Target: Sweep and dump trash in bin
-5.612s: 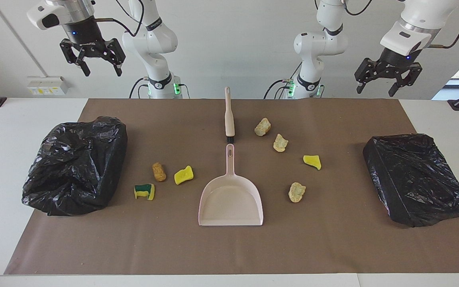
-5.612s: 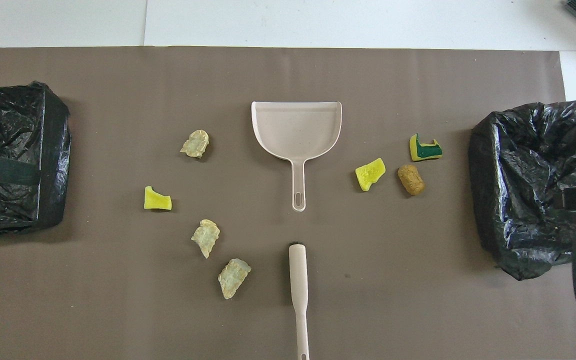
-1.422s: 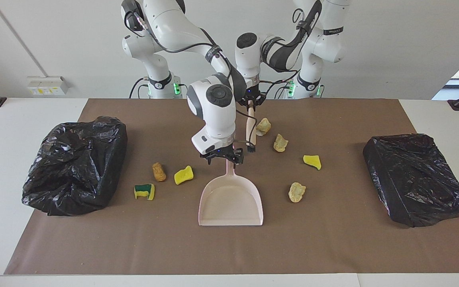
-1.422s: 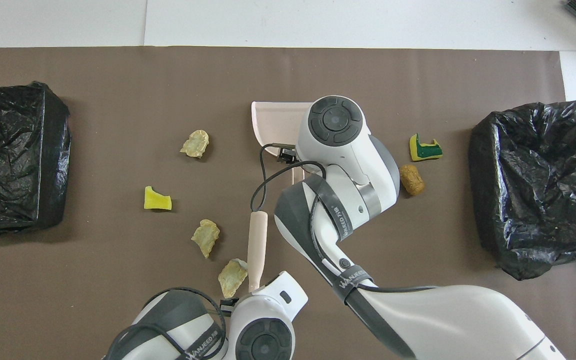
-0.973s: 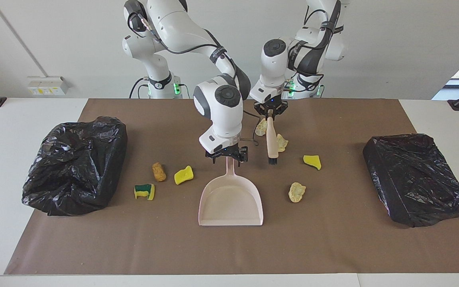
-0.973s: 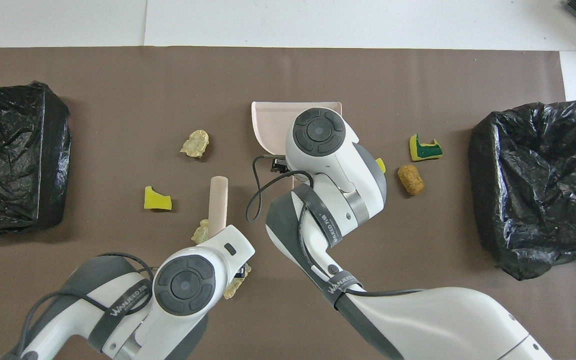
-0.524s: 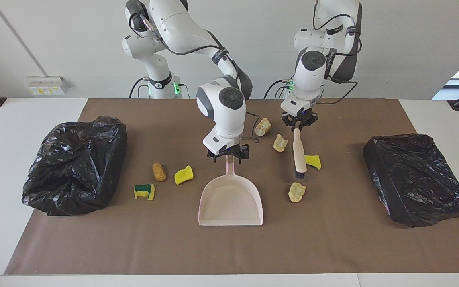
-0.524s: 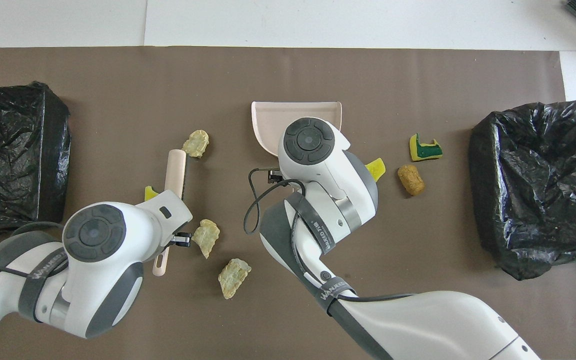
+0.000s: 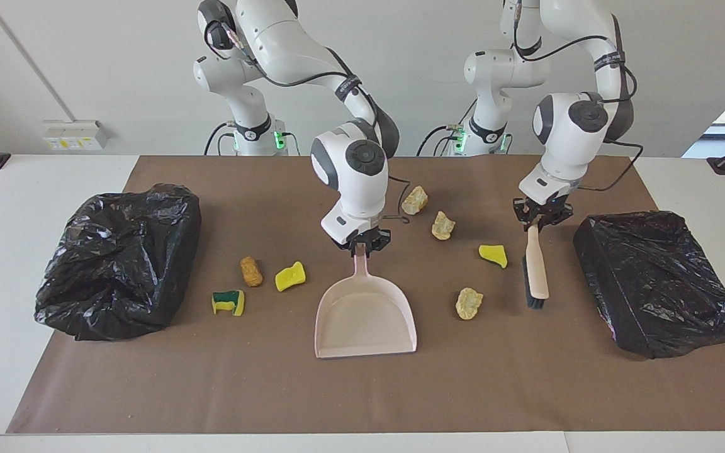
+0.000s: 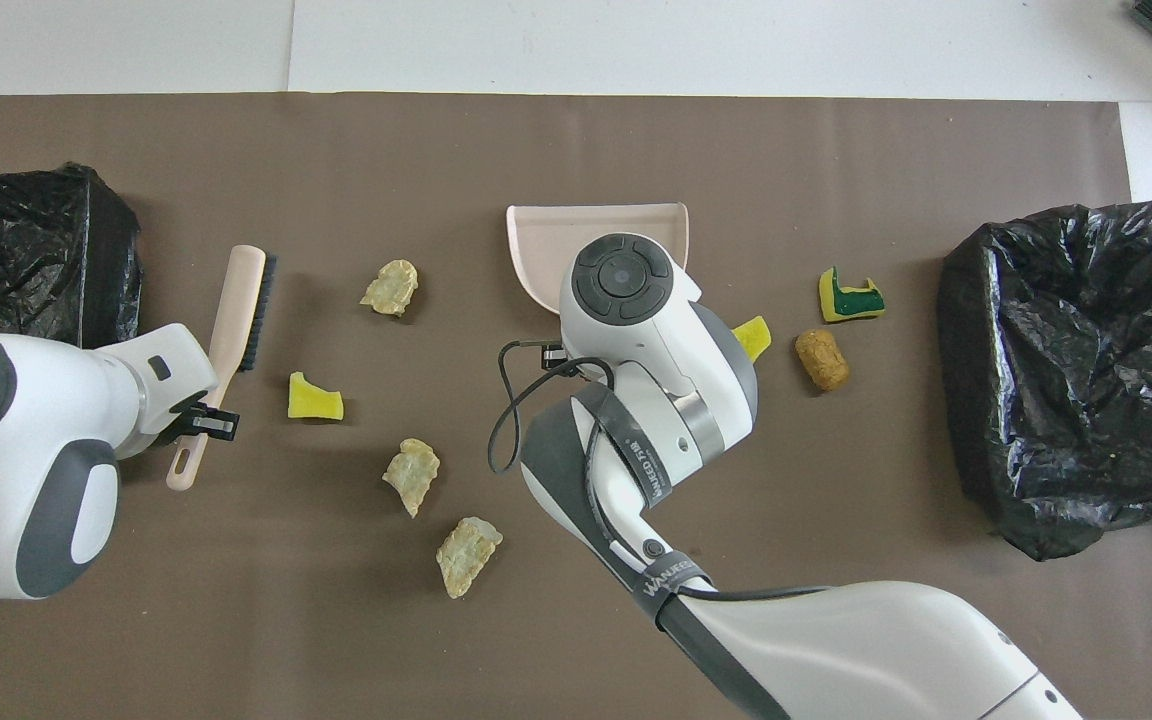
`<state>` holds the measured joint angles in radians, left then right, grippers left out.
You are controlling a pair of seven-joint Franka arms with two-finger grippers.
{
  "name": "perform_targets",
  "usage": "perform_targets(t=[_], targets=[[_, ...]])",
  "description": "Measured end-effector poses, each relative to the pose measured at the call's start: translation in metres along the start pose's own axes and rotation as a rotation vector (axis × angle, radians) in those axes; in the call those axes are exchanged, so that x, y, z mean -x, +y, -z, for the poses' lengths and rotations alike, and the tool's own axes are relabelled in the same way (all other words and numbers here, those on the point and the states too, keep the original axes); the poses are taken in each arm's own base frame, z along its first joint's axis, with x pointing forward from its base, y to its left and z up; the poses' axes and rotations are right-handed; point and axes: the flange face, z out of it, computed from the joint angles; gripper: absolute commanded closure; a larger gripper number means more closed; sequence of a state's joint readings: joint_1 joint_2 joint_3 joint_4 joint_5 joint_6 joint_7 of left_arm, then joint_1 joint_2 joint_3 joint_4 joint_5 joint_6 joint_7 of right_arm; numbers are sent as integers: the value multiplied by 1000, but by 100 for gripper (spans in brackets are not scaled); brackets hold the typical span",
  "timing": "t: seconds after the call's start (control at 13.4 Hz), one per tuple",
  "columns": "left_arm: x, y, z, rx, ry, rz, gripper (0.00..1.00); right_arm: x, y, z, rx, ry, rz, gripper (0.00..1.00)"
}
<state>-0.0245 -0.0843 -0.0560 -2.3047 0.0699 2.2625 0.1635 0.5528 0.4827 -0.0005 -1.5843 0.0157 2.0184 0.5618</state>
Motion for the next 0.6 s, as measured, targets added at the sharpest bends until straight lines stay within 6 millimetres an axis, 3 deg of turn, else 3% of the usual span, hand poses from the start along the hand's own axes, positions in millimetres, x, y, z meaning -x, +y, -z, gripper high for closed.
perform_targets(t=[0.22, 0.6], targets=[[4, -23, -3, -1, -3, -28, 100, 0, 7, 7, 8, -11, 155, 100], [5, -25, -5, 0, -9, -38, 100, 3, 43, 67, 10, 0, 499, 100]])
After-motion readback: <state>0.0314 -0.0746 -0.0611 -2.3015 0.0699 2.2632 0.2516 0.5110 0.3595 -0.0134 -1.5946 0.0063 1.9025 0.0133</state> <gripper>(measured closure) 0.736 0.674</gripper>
